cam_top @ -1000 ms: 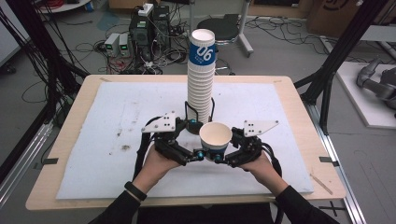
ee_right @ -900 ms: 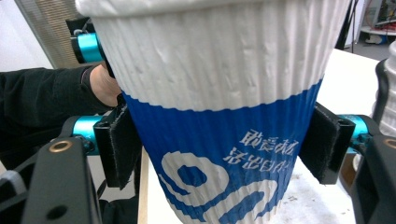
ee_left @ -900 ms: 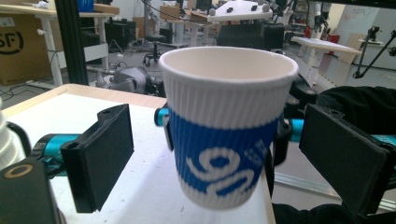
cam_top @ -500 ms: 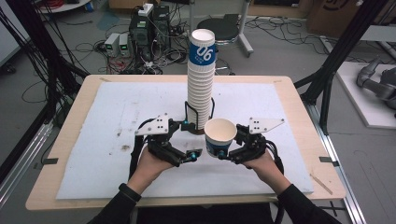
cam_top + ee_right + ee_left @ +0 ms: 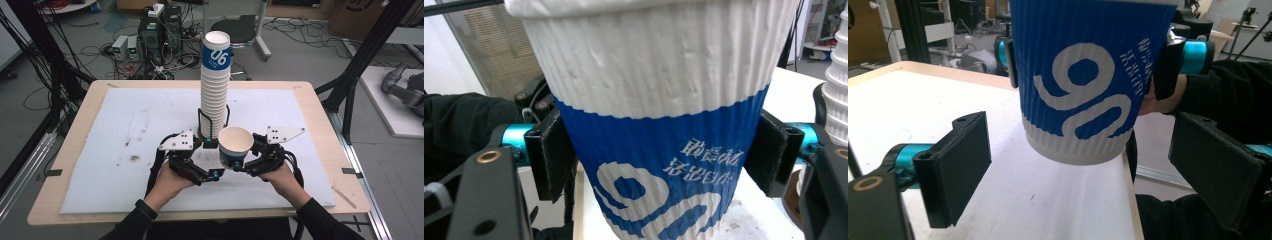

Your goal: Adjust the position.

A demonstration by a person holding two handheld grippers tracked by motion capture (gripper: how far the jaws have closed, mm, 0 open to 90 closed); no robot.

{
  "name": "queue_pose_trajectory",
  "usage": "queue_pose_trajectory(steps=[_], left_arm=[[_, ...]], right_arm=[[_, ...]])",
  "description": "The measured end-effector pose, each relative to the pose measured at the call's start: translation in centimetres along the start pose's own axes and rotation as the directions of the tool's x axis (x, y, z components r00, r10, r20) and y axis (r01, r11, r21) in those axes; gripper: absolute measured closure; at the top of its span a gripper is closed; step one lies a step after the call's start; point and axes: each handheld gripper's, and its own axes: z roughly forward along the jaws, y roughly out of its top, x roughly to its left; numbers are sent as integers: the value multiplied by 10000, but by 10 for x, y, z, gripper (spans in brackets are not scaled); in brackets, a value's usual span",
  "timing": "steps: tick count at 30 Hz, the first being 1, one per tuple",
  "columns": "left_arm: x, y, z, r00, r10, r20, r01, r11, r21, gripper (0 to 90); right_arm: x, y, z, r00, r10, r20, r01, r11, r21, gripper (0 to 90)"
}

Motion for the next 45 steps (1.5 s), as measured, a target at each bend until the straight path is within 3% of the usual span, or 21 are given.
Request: queue_pose_trajectory(steps=[7,13,22,39,43,45], left_arm=[[-2,-7,12,9996,-265,123,265,9996,46,100],[-5,-9,18,9994,-153,295,149,9998,157,128],[-5,-11,15,9984,-223,524,228,9997,-97,294],[-6,-15,19,9984,-140,545,127,9997,230,299],[-6,-15,20,9983,-115,569,97,9994,318,299],[-6,-16,20,9980,-118,626,100,9996,280,300]], right_arm=[[4,-1,6,9996,78,-255,-79,10000,-10,249],[8,-3,12,9990,73,-449,-73,10000,7,249],[9,-5,14,9989,11,-465,-8,10000,63,249],[10,1,11,9989,89,-457,-90,10000,-24,154],[10,2,11,9992,31,-397,-30,10000,8,163],[11,2,10,9987,-169,-474,169,9999,-5,213]])
